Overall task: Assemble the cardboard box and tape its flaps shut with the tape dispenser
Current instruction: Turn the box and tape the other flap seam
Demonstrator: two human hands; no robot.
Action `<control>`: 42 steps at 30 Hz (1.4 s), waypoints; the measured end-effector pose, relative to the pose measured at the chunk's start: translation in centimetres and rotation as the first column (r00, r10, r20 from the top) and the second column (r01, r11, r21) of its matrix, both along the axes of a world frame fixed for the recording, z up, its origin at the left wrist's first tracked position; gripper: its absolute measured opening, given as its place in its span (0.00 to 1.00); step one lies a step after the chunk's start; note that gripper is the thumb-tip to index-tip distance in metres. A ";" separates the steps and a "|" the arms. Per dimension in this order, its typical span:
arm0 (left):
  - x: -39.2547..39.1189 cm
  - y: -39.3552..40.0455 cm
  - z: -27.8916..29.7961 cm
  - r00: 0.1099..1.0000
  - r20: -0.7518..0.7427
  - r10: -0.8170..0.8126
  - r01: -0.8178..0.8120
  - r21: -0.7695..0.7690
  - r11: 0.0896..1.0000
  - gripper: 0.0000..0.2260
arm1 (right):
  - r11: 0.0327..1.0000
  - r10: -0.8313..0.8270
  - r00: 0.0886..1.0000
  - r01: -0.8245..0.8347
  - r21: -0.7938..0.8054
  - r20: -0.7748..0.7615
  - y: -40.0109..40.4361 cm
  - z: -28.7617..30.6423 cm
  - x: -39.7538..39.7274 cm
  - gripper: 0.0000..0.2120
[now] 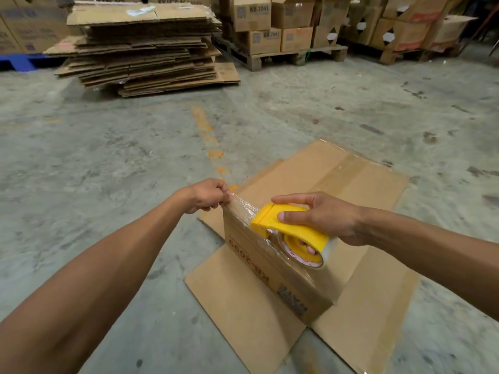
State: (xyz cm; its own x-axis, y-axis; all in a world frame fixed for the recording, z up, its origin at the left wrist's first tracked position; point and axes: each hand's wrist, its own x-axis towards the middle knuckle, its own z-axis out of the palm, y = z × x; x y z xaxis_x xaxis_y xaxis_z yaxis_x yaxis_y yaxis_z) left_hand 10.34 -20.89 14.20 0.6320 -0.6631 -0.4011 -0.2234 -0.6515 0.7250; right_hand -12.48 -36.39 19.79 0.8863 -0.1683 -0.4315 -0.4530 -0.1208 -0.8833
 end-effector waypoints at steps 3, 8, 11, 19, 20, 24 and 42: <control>0.8 -0.1 0.1 0.999 0.034 -0.009 0.009 0.006 1.000 0.05 | 1.000 -0.024 1.000 0.024 -0.003 0.014 0.5 -0.2 0.8 0.21; 1.4 0.1 -0.9 0.999 0.049 0.016 -0.017 0.019 1.000 0.04 | 1.000 -0.024 1.000 0.024 -0.014 0.018 1.0 -0.4 1.7 0.21; 1.6 0.3 -1.4 0.999 0.043 0.024 -0.025 0.025 0.999 0.03 | 0.999 -0.014 1.000 0.015 -0.051 0.010 1.2 -0.7 2.0 0.20; 1.7 0.4 -2.9 0.999 -0.028 0.032 -0.031 0.033 0.999 0.03 | 0.999 -0.013 1.000 0.012 -0.048 -0.003 1.2 -1.1 2.4 0.21; 1.7 0.5 -3.0 0.999 -0.022 0.030 -0.029 0.035 0.999 0.03 | 0.999 -0.014 1.000 0.014 -0.052 -0.001 1.3 -1.2 2.4 0.20; 1.9 0.6 -3.2 0.998 0.054 -0.015 0.011 0.078 0.997 0.05 | 0.991 -0.010 1.000 0.012 -0.136 0.015 1.5 -1.8 2.8 0.20; -2.8 3.5 -4.6 0.713 0.648 -0.268 0.401 -0.063 0.914 0.25 | 0.998 -0.038 0.999 0.038 -0.052 -0.001 2.0 -1.0 2.1 0.20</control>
